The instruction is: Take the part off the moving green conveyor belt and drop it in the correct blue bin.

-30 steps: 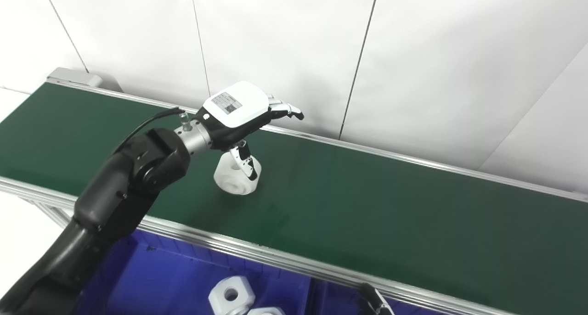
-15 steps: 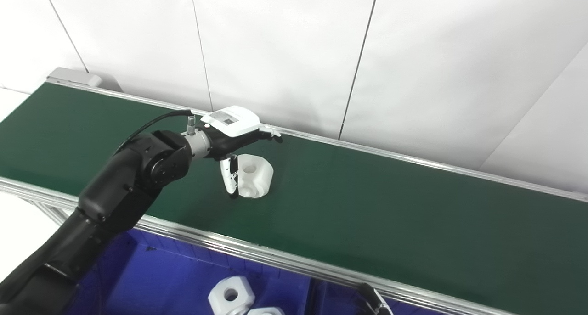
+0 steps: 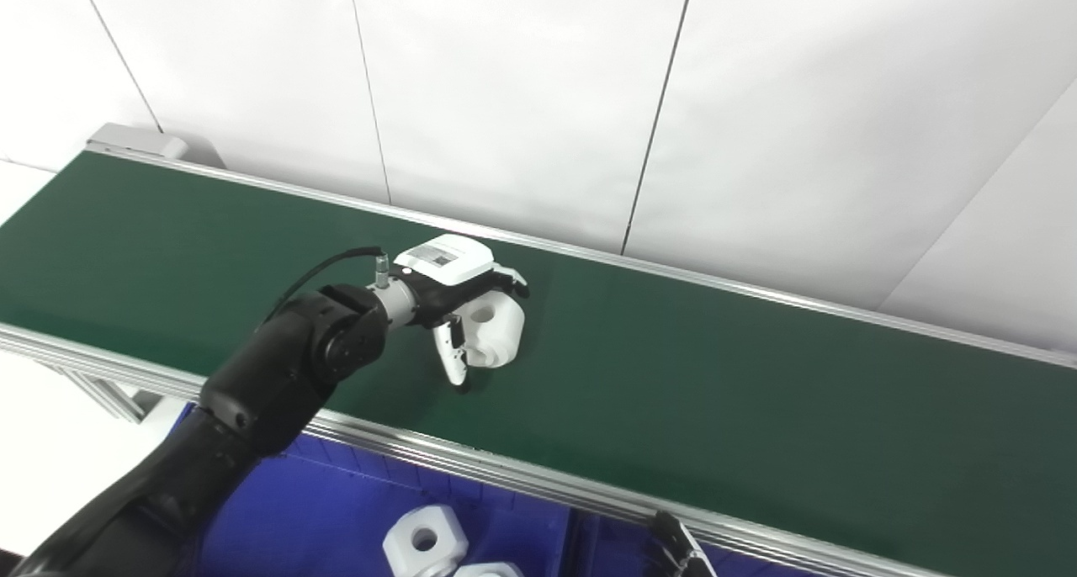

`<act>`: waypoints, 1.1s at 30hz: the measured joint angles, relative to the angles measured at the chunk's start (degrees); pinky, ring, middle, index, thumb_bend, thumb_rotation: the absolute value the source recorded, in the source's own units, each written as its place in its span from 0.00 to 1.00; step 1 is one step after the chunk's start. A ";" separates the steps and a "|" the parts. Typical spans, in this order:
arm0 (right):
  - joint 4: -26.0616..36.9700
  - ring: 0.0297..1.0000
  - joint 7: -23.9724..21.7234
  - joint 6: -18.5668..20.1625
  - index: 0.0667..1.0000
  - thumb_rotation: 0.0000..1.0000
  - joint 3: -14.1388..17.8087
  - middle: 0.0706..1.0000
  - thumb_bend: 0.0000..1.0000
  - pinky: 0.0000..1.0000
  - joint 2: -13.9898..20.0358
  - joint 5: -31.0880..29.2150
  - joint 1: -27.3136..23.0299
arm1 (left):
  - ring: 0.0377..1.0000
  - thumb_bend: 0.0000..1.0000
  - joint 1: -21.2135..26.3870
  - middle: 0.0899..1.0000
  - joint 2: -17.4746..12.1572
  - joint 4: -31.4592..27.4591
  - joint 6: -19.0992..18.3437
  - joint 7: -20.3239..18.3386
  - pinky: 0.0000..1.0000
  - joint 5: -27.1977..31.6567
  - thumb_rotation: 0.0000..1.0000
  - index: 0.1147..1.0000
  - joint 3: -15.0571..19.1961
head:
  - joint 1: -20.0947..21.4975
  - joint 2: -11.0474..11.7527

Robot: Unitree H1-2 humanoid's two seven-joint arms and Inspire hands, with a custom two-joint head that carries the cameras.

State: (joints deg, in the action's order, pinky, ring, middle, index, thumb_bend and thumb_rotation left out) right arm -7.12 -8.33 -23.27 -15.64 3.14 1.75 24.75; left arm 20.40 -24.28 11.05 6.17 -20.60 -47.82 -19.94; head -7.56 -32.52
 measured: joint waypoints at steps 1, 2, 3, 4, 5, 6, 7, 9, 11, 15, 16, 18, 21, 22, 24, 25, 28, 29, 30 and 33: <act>0.04 0.87 0.00 0.00 0.90 1.00 0.00 0.90 0.90 0.83 0.00 0.01 0.00 | 0.80 1.00 -0.10 0.80 0.56 0.36 -0.04 0.37 0.70 0.21 0.19 0.77 -0.03 | 0.00 0.00; 0.05 0.87 0.00 0.00 0.90 1.00 0.00 0.90 0.90 0.83 0.00 0.01 0.03 | 0.80 1.00 -0.26 0.80 1.12 0.48 -0.07 0.41 0.69 0.72 0.19 0.77 -0.10 | 0.00 0.00; 0.06 0.87 0.00 0.00 0.90 1.00 -0.02 0.90 0.91 0.84 0.00 0.01 0.04 | 0.79 1.00 -0.47 0.80 1.77 0.56 -0.09 0.42 0.69 1.35 0.21 0.77 -0.27 | 0.09 0.00; 0.08 0.87 0.00 0.01 0.90 1.00 -0.02 0.90 0.91 0.84 -0.04 0.00 0.05 | 0.79 1.00 -0.60 0.80 2.61 0.78 -0.15 1.02 0.69 1.78 0.21 0.78 -0.30 | 0.09 0.00; 0.08 0.87 0.00 0.01 0.90 1.00 -0.04 0.90 0.90 0.84 -0.08 -0.01 0.05 | 0.79 1.00 -0.58 0.80 3.20 1.03 -0.22 1.18 0.69 2.17 0.22 0.78 -0.35 | 0.26 0.09; 0.08 0.87 0.00 0.01 0.90 1.00 -0.07 0.90 0.90 0.84 -0.15 -0.01 0.04 | 0.79 1.00 -0.58 0.80 3.63 1.28 -0.22 1.27 0.69 2.50 0.23 0.78 -0.62 | 0.35 0.09; 0.08 0.87 0.00 0.01 0.91 1.00 -0.08 0.90 0.90 0.84 -0.27 -0.02 0.05 | 0.78 1.00 -0.55 0.80 4.07 1.53 -0.20 1.57 0.69 2.59 0.23 0.77 -0.71 | 0.35 0.09; 0.09 0.87 0.00 0.02 0.90 1.00 -0.21 0.90 0.90 0.83 -0.48 -0.02 0.08 | 0.77 0.99 -0.37 0.78 4.83 2.10 -0.20 1.83 0.68 3.30 0.23 0.76 -0.81 | 0.44 0.09; 0.14 0.88 0.00 0.04 0.91 1.00 -0.24 0.91 0.90 0.84 -0.67 -0.02 0.11 | 0.69 0.91 -0.21 0.70 5.13 2.49 -0.01 2.88 0.60 2.98 0.11 0.68 -1.65 | 0.53 -0.09; 0.76 0.88 -0.11 0.06 0.91 1.00 -0.43 0.91 0.89 0.84 -0.73 -0.08 0.19 | 0.43 0.56 0.45 0.47 5.46 4.85 1.13 9.07 0.38 -1.13 0.02 0.46 -4.40 | 0.62 -0.18; 0.78 0.88 -0.11 0.06 0.91 1.00 -0.44 0.90 0.89 0.84 -0.76 -0.12 0.19 | 0.36 0.54 0.70 0.43 5.48 5.15 1.71 10.13 0.32 -1.61 0.01 0.45 -5.01 | 0.62 -0.18; 0.78 0.87 -0.11 0.06 0.91 1.00 -0.44 0.91 0.89 0.84 -0.77 -0.13 0.19 | 0.32 0.52 1.31 0.40 5.51 5.86 2.28 11.14 0.28 -2.41 0.00 0.45 -5.93 | 0.53 -0.26; 0.79 0.87 -0.12 0.07 0.90 1.00 -0.48 0.91 0.89 0.84 -0.78 -0.16 0.19 | 0.25 0.52 1.65 0.36 5.51 5.84 2.33 11.18 0.22 -2.66 0.00 0.45 -6.73 | 0.53 -0.26; 0.79 0.87 -0.12 0.07 0.90 1.00 -0.49 0.91 0.89 0.83 -0.78 -0.16 0.18 | 0.23 0.52 1.75 0.35 5.51 5.77 2.32 11.18 0.21 -2.79 0.00 0.45 -7.02 | 0.44 -0.35; 0.79 0.87 -0.12 0.07 0.90 1.00 -0.49 0.91 0.88 0.83 -0.77 -0.19 0.18 | 0.23 0.52 1.88 0.35 5.51 5.40 2.29 11.17 0.20 -3.32 0.00 0.45 -7.65 | 0.44 -0.35; 0.79 0.87 -0.13 0.07 0.90 1.00 -0.49 0.91 0.88 0.83 -0.77 -0.21 0.18 | 0.24 0.52 1.93 0.35 5.50 5.19 2.27 11.14 0.20 -3.73 0.00 0.45 -7.85 | 0.44 -0.35; 0.87 0.86 -0.14 0.08 0.90 1.00 -0.50 0.90 0.87 0.82 -0.77 -0.25 0.19 | 0.22 0.52 2.07 0.35 5.13 4.55 2.10 10.86 0.19 -5.17 0.00 0.45 -8.07 | 0.44 -0.35; 0.90 0.86 -0.14 0.08 0.91 1.00 -0.50 0.90 0.87 0.82 -0.76 -0.26 0.19 | 0.21 0.52 2.11 0.35 4.88 4.35 2.05 10.73 0.18 -5.49 0.00 0.45 -8.07 | 0.44 -0.35; 0.90 0.87 -0.14 0.08 0.91 1.00 -0.50 0.90 0.87 0.82 -0.75 -0.28 0.19 | 0.20 0.52 2.13 0.35 4.56 3.96 1.87 10.17 0.17 -5.83 0.00 0.45 -8.07 | 0.35 -0.44; 0.91 0.87 -0.16 0.13 0.91 1.00 -0.51 0.91 0.87 0.83 -0.71 -0.30 0.19 | 0.22 0.52 2.23 0.35 3.40 2.09 1.30 8.01 0.19 -6.58 0.00 0.44 -8.06 | 0.35 -0.53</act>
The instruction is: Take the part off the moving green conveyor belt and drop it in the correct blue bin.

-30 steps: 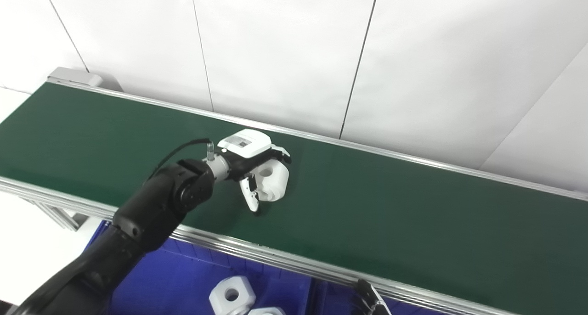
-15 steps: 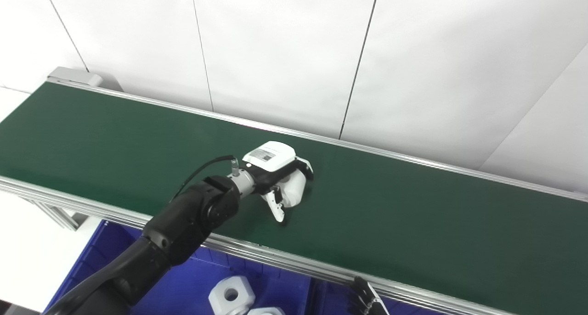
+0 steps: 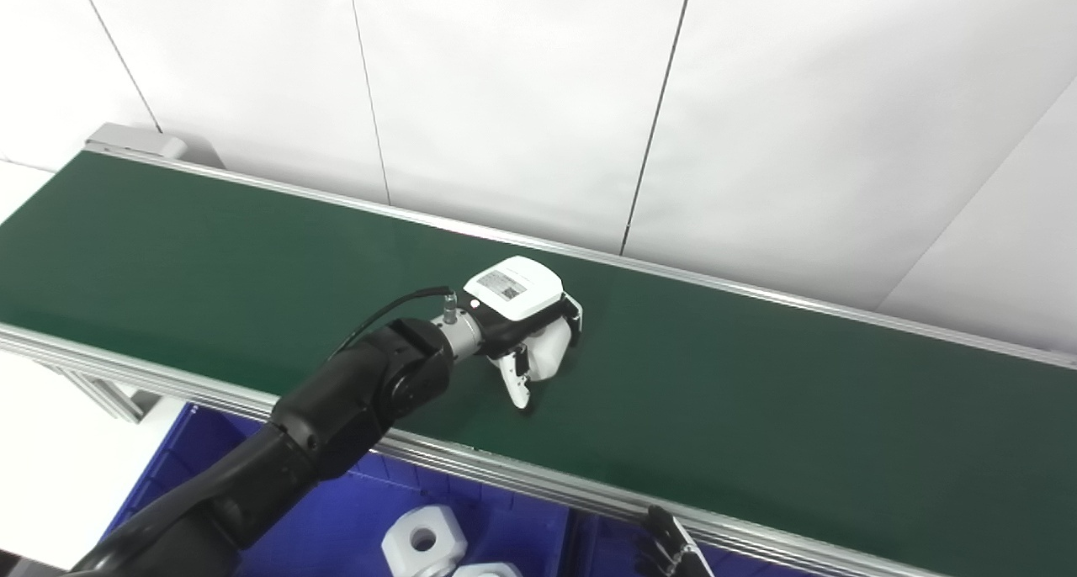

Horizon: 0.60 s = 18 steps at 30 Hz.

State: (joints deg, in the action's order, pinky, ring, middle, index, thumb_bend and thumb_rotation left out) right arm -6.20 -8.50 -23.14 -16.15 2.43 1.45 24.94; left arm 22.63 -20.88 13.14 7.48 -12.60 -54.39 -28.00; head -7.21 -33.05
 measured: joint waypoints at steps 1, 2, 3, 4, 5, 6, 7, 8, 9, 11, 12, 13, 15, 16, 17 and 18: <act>0.03 0.87 -0.01 0.04 0.91 1.00 0.00 0.91 0.87 0.83 0.01 -0.02 0.02 | 0.22 0.52 0.08 0.35 -0.36 -0.54 -0.08 -0.45 0.19 0.02 0.00 0.44 0.00 | 0.00 0.00; 0.09 0.87 -0.01 0.09 0.91 1.00 -0.01 0.91 0.87 0.83 0.01 -0.04 0.05 | 0.23 0.52 0.22 0.35 -0.59 -1.12 -0.23 -1.15 0.20 0.03 0.00 0.44 0.10 | -0.09 -0.09; 0.15 0.87 -0.03 0.11 0.91 1.00 -0.02 0.91 0.87 0.83 0.04 -0.10 0.07 | 0.23 0.52 0.31 0.35 -0.79 -2.06 -0.52 -2.05 0.20 0.06 0.00 0.45 0.21 | -0.09 -0.09; 0.18 0.87 -0.05 0.14 0.91 1.00 -0.04 0.91 0.87 0.83 0.07 -0.28 0.09 | 0.24 0.52 0.31 0.35 -1.03 -3.35 -0.69 -3.08 0.20 0.23 0.00 0.45 0.44 | -0.09 -0.09; 0.22 0.88 -0.08 0.17 0.91 1.00 -0.07 0.91 0.87 0.83 0.09 -0.42 0.12 | 0.23 0.52 0.29 0.34 -1.19 -4.95 -0.86 -3.90 0.20 0.43 0.00 0.45 0.61 | -0.17 -0.35; 0.28 0.88 -0.10 0.22 0.91 1.00 -0.11 0.91 0.87 0.83 0.12 -0.48 0.12 | 0.23 0.52 0.29 0.34 -1.28 -6.42 -0.95 -4.66 0.20 0.93 0.00 0.44 0.88 | -0.18 -0.35; 0.41 0.88 -0.13 0.35 0.91 1.00 -0.17 0.91 0.88 0.84 0.17 -0.53 0.13 | 0.23 0.52 0.30 0.34 -1.29 -7.99 -1.00 -5.30 0.20 1.54 0.00 0.45 1.22 | -0.70 -1.40; 0.67 0.88 -0.20 0.58 0.91 1.00 -0.23 0.91 0.89 0.84 0.21 -0.61 0.17 | 0.23 0.52 0.29 0.36 -1.28 -9.81 -1.25 -6.37 0.20 2.31 0.00 0.44 1.60 | -0.70 -1.41; 1.00 0.88 -0.28 0.85 0.92 1.00 -0.29 0.91 0.89 0.84 0.22 -0.71 0.22 | 0.23 0.52 0.21 0.40 -1.30 -11.90 -1.47 -7.34 0.20 3.33 0.00 0.43 2.10 | -1.40 -2.45; 2.12 0.89 -0.56 1.66 0.92 1.00 -0.39 0.91 0.89 0.85 0.23 -0.94 0.43 | 0.25 0.52 -0.31 0.39 -1.36 -17.41 -2.11 -9.83 0.22 5.59 0.00 0.44 3.34 | -1.49 -2.63; 2.70 0.89 -0.67 1.85 0.92 1.00 -0.40 0.91 0.90 0.85 0.25 -0.98 0.57 | 0.27 0.52 -0.96 0.40 -1.47 -20.68 -2.76 -11.02 0.24 6.60 0.00 0.44 4.06 | -3.41 -5.07; 3.68 0.89 -0.70 2.32 0.92 1.00 -0.39 0.91 0.90 0.85 0.29 -1.02 0.83 | 0.28 0.52 -1.81 0.40 -1.66 -24.76 -3.53 -12.52 0.24 7.86 0.00 0.44 4.89 | -3.43 -5.10; 5.97 0.89 -0.76 3.47 0.92 1.00 -0.36 0.91 0.90 0.86 0.50 -1.06 1.48 | 0.32 0.52 -3.17 0.42 -2.27 -31.33 -4.17 -15.03 0.27 9.48 0.00 0.43 6.04 | -4.91 -6.50; 6.84 0.90 -0.83 4.12 0.93 1.00 -0.35 0.91 0.89 0.87 0.66 -1.09 1.66 | 0.34 0.52 -3.66 0.43 -2.45 -33.60 -4.56 -16.05 0.29 10.30 0.00 0.43 6.51 | -5.79 -7.37; 7.65 0.90 -0.98 4.77 0.93 1.00 -0.35 0.92 0.89 0.88 0.94 -1.11 1.72 | 0.35 0.52 -4.33 0.42 -2.49 -35.42 -5.53 -17.53 0.30 10.57 0.00 0.44 7.20 | -7.63 -9.47; 8.55 0.90 -1.15 5.64 0.94 1.00 -0.34 0.92 0.88 0.88 1.29 -1.12 1.76 | 0.33 0.52 -5.42 0.40 -2.50 -37.31 -6.91 -18.81 0.28 10.90 0.00 0.45 8.05 | -9.56 -11.49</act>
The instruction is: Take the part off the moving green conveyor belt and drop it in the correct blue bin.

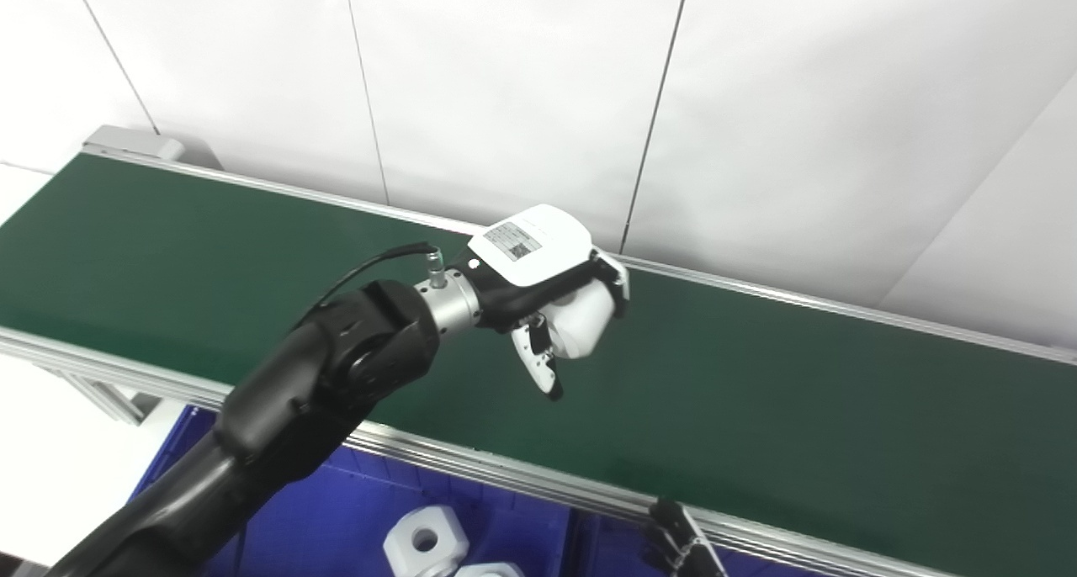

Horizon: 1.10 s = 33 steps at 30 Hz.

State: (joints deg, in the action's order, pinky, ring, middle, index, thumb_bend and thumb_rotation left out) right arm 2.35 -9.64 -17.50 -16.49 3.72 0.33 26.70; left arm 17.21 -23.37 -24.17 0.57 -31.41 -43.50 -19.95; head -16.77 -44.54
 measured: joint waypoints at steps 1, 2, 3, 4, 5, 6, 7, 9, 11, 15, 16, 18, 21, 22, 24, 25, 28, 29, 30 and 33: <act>0.89 0.90 -0.06 0.50 0.94 1.00 0.07 0.92 0.87 0.88 0.33 -0.04 0.17 | 0.30 0.52 -1.35 0.38 -0.02 -1.70 -0.96 -0.70 0.26 0.29 0.00 0.45 0.81 | -0.02 -0.02; 2.00 0.90 -0.14 1.28 0.94 1.00 0.19 0.92 0.86 0.88 0.79 -0.16 0.35 | 0.30 0.52 -2.89 0.38 -0.08 -3.33 -1.63 -1.44 0.25 0.47 0.00 0.46 1.54 | -0.02 -0.02; 2.90 0.90 -0.27 1.94 0.94 1.00 0.37 0.92 0.86 0.88 1.29 -0.47 0.53 | 0.29 0.52 -4.50 0.37 -0.17 -4.98 -2.13 -1.95 0.24 0.48 0.00 0.46 1.91 | -1.76 -1.85; 3.65 0.89 -0.53 2.60 0.94 1.00 0.64 0.92 0.85 0.87 1.78 -1.03 0.61 | 0.27 0.52 -5.97 0.37 -0.22 -6.32 -2.63 -2.64 0.22 0.47 0.00 0.46 2.31 | -3.34 -3.00; 4.37 0.89 -0.82 3.10 0.94 1.00 0.87 0.91 0.85 0.87 2.26 -1.42 0.62 | 0.27 0.52 -7.31 0.37 -0.26 -7.61 -3.08 -3.07 0.22 0.42 0.00 0.46 2.79 | -3.36 -3.01; 5.42 0.89 -1.09 4.06 0.93 1.00 1.20 0.91 0.85 0.86 2.87 -2.05 0.56 | 0.27 0.52 -8.87 0.36 -0.27 -9.05 -3.54 -3.46 0.21 0.38 0.00 0.46 3.42 | -3.79 -3.36; 6.41 0.88 -1.21 4.83 0.93 1.00 1.57 0.91 0.85 0.86 3.40 -2.69 0.50 | 0.28 0.52 -10.64 0.38 -0.27 -10.47 -3.65 -3.56 0.22 0.38 0.00 0.46 4.14 | -4.84 -4.06; 7.44 0.87 -1.33 6.03 0.92 0.99 2.49 0.90 0.86 0.84 4.39 -4.00 0.23 | 0.26 0.52 -14.08 0.37 -0.26 -12.91 -3.98 -3.78 0.21 0.10 0.00 0.46 5.31 | -6.94 -5.11; 8.19 0.86 -1.71 7.30 0.90 0.97 3.41 0.89 0.86 0.82 5.60 -5.43 -0.07 | 0.23 0.52 -17.90 0.38 -0.07 -15.23 -5.37 -4.54 0.19 -1.38 0.00 0.46 6.06 | -9.95 -6.44; 8.98 0.84 -2.64 8.91 0.89 0.96 4.80 0.88 0.86 0.81 7.35 -7.79 -0.59 | 0.21 0.52 -23.90 0.37 0.15 -17.34 -7.57 -7.37 0.17 -3.48 0.00 0.46 7.29 | -13.64 -7.40; 9.36 0.84 -2.83 9.15 0.88 0.95 5.04 0.87 0.87 0.81 7.60 -8.23 -0.82 | 0.22 0.52 -24.79 0.36 0.10 -17.40 -7.61 -7.59 0.17 -3.70 0.00 0.45 7.81 | -13.64 -7.40; 10.06 0.84 -3.19 9.68 0.87 0.94 5.61 0.87 0.88 0.80 7.89 -9.42 -1.37 | 0.23 0.52 -25.96 0.36 -0.05 -17.66 -7.57 -7.60 0.18 -4.41 0.00 0.45 8.86 | -14.79 -7.67; 10.08 0.83 -3.57 10.88 0.87 0.92 6.38 0.87 0.88 0.80 8.17 -11.35 -1.90 | 0.28 0.52 -27.79 0.39 -0.12 -18.37 -7.25 -6.99 0.22 -4.28 0.00 0.45 10.76 | -17.33 -7.32; 10.04 0.83 -3.72 11.33 0.86 0.92 6.64 0.87 0.89 0.81 8.36 -11.96 -1.96 | 0.26 0.52 -28.82 0.37 -0.17 -18.47 -6.99 -6.31 0.21 -4.22 0.00 0.45 11.58 | -17.94 -7.23; 9.78 0.83 -4.05 11.60 0.86 0.92 7.21 0.87 0.88 0.80 8.85 -12.96 -1.96 | 0.22 0.52 -30.30 0.35 -0.45 -18.46 -6.97 -6.10 0.18 -4.44 0.00 0.45 12.64 | -19.96 -6.79; 9.61 0.83 -4.46 11.70 0.86 0.92 7.51 0.87 0.88 0.80 9.14 -13.30 -2.02 | 0.22 0.52 -30.77 0.35 -0.51 -18.45 -6.96 -6.09 0.18 -4.76 0.00 0.45 12.92 | -19.97 -6.79; 8.91 0.83 -5.23 11.74 0.87 0.91 8.23 0.87 0.87 0.79 9.62 -14.11 -2.40 | 0.22 0.52 -31.94 0.36 -0.31 -17.94 -5.95 -4.64 0.18 -6.16 0.00 0.45 13.36 | -21.38 -4.68; 8.41 0.84 -5.51 11.73 0.87 0.91 8.48 0.87 0.87 0.80 9.65 -14.49 -2.50 | 0.23 0.52 -32.45 0.37 -0.09 -17.62 -5.53 -3.65 0.19 -6.99 0.00 0.45 13.37 | -21.38 -4.68; 7.89 0.84 -5.74 11.73 0.88 0.91 8.63 0.88 0.88 0.80 9.71 -14.63 -2.59 | 0.24 0.52 -33.05 0.37 0.34 -17.05 -5.15 -2.56 0.20 -7.87 0.00 0.45 13.46 | -22.33 -3.90; 6.93 0.84 -6.50 11.73 0.89 0.91 9.15 0.88 0.91 0.81 10.13 -14.80 -2.38 | 0.24 0.52 -35.46 0.39 2.24 -14.70 -3.47 1.40 0.21 -12.04 0.00 0.45 13.50 | -25.14 -2.05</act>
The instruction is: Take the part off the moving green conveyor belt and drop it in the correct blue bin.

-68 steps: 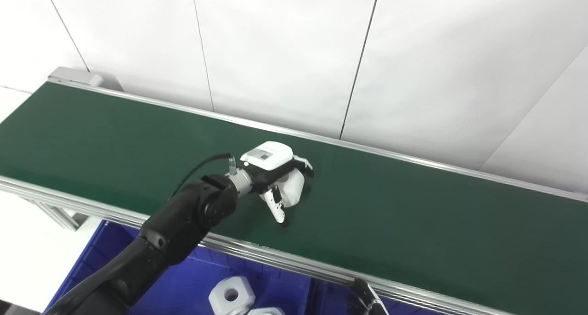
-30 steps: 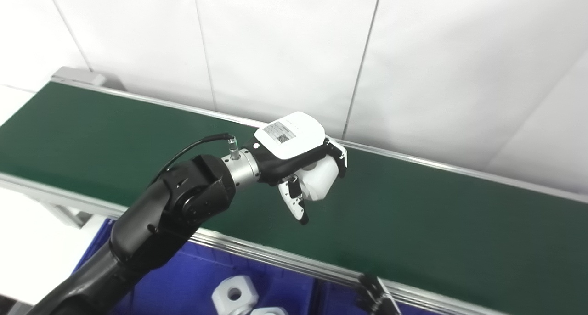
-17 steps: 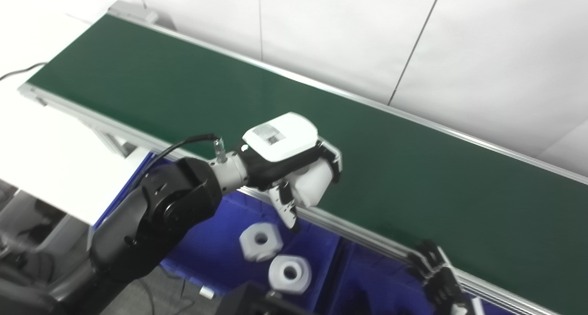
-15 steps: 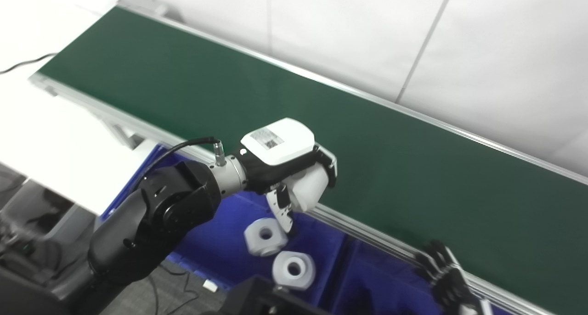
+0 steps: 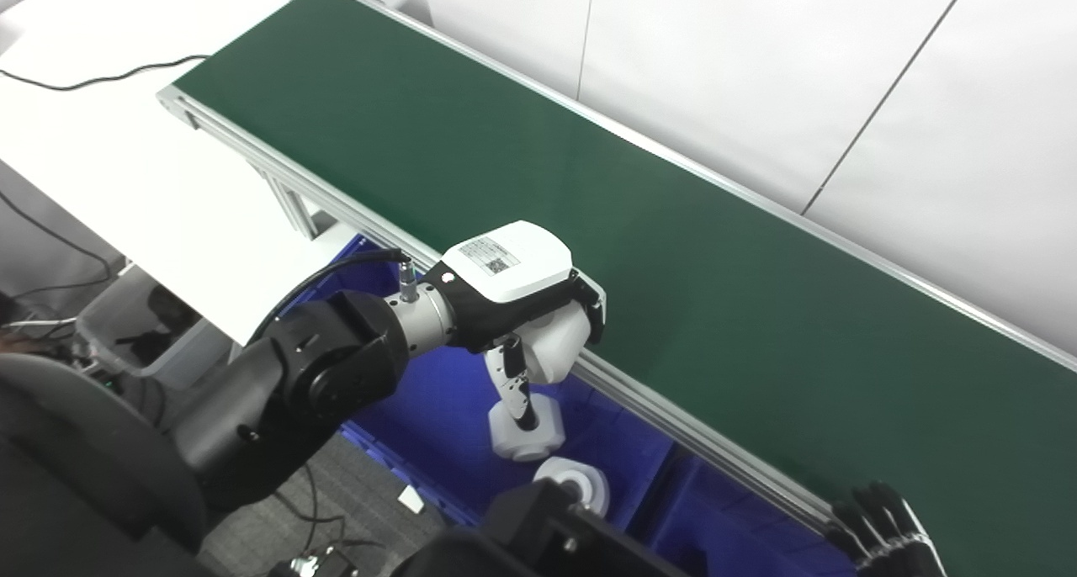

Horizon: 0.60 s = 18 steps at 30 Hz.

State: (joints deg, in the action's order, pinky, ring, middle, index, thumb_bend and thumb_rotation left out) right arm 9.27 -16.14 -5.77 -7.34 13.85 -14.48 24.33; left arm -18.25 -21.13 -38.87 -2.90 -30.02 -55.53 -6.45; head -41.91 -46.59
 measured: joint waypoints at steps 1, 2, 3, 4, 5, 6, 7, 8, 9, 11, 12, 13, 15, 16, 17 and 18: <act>-0.26 0.84 -0.33 0.00 0.89 0.91 0.28 0.88 0.91 0.81 0.12 -0.15 0.03 | 0.24 0.52 -0.79 0.39 0.63 0.51 0.25 0.87 0.22 -1.25 0.00 0.45 -0.11 | -0.71 0.36; -0.65 0.84 -0.56 0.00 0.89 0.90 0.54 0.88 0.92 0.82 0.17 -0.28 0.00 | 0.24 0.52 -1.36 0.38 1.27 0.77 0.31 1.32 0.22 -2.31 0.00 0.45 -0.13 | -1.07 0.54; -1.20 0.85 -0.85 0.00 0.90 0.90 0.89 0.88 0.92 0.82 0.18 -0.53 -0.01 | 0.24 0.52 -1.71 0.38 2.01 0.95 0.30 1.58 0.22 -3.43 0.00 0.45 -0.09 | -1.68 0.80; -1.52 0.85 -0.96 0.00 0.90 0.90 1.10 0.89 0.91 0.82 0.21 -0.76 0.01 | 0.24 0.52 -1.82 0.38 2.60 1.01 0.29 1.58 0.22 -4.36 0.00 0.46 -0.09 | -1.86 0.80; -1.72 0.85 -1.22 0.00 0.91 0.92 1.27 0.89 0.90 0.83 0.27 -0.88 -0.02 | 0.25 0.52 -1.91 0.37 3.22 1.05 0.28 1.59 0.22 -5.12 0.00 0.46 -0.02 | -1.78 0.63; -1.88 0.86 -1.48 0.00 0.91 0.92 1.39 0.90 0.90 0.83 0.36 -0.93 -0.11 | 0.25 0.52 -1.93 0.37 3.71 1.21 0.27 1.63 0.22 -5.41 0.00 0.46 0.22 | -1.78 0.62; -2.11 0.86 -1.78 -0.01 0.90 0.92 1.49 0.90 0.89 0.84 0.46 -0.97 -0.18 | 0.29 0.52 -1.92 0.36 3.98 1.53 0.27 1.72 0.24 -5.85 0.00 0.46 0.52 | -1.78 0.62; -2.41 0.86 -2.10 -0.02 0.90 0.92 1.59 0.90 0.88 0.84 0.53 -0.98 -0.24 | 0.30 0.52 -1.92 0.36 3.99 1.92 0.27 1.86 0.25 -6.15 0.00 0.46 0.86 | -1.60 0.36; -2.80 0.86 -2.45 -0.02 0.90 0.92 1.77 0.90 0.88 0.84 0.57 -1.03 -0.25 | 0.29 0.52 -1.96 0.36 3.94 2.40 0.27 1.94 0.24 -6.21 0.00 0.45 1.68 | -1.60 0.36; -3.06 0.85 -2.70 -0.01 0.89 0.90 2.00 0.90 0.88 0.82 0.58 -1.31 -0.07 | 0.28 0.52 -1.97 0.35 3.68 3.47 0.21 2.49 0.22 -6.16 0.00 0.45 3.17 | -1.16 -0.08; -3.01 0.85 -2.95 0.01 0.89 0.90 2.05 0.90 0.88 0.82 0.56 -1.43 -0.04 | 0.28 0.52 -1.98 0.35 3.54 4.18 0.13 2.64 0.22 -6.13 0.00 0.45 3.98 | -1.16 -0.08; -2.78 0.85 -3.05 0.02 0.89 0.89 2.07 0.90 0.89 0.82 0.50 -1.68 0.03 | 0.28 0.52 -2.07 0.35 3.41 4.56 -0.12 2.50 0.23 -6.16 0.00 0.45 4.56 | -1.16 -0.17; -2.05 0.85 -3.07 0.05 0.89 0.89 2.07 0.89 0.90 0.81 0.24 -2.08 0.26 | 0.28 0.52 -2.32 0.35 3.00 5.30 -0.62 1.51 0.23 -6.23 0.00 0.45 5.47 | -1.25 -0.17; -1.57 0.85 -3.10 0.05 0.89 0.88 2.06 0.89 0.90 0.81 0.09 -2.09 0.39 | 0.27 0.52 -2.45 0.34 2.75 5.98 -0.93 0.99 0.22 -6.35 0.00 0.45 5.74 | -1.25 -0.17; -1.31 0.84 -3.26 0.05 0.89 0.87 2.03 0.88 0.90 0.81 -0.03 -2.12 0.39 | 0.26 0.52 -2.67 0.38 2.46 6.77 -1.47 0.29 0.22 -6.41 0.00 0.44 5.96 | -1.34 -0.08; -1.29 0.84 -3.30 0.05 0.88 0.87 2.03 0.88 0.90 0.80 -0.11 -2.13 0.35 | 0.26 0.52 -2.83 0.40 2.31 7.42 -1.84 -0.20 0.22 -6.49 0.00 0.43 6.12 | -1.34 -0.08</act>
State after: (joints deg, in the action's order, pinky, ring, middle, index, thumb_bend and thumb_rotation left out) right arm 7.98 -19.44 -5.72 -5.31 13.74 -16.61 24.67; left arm -21.09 -18.83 -31.45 -4.74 -30.21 -62.02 -0.33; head -43.24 -46.67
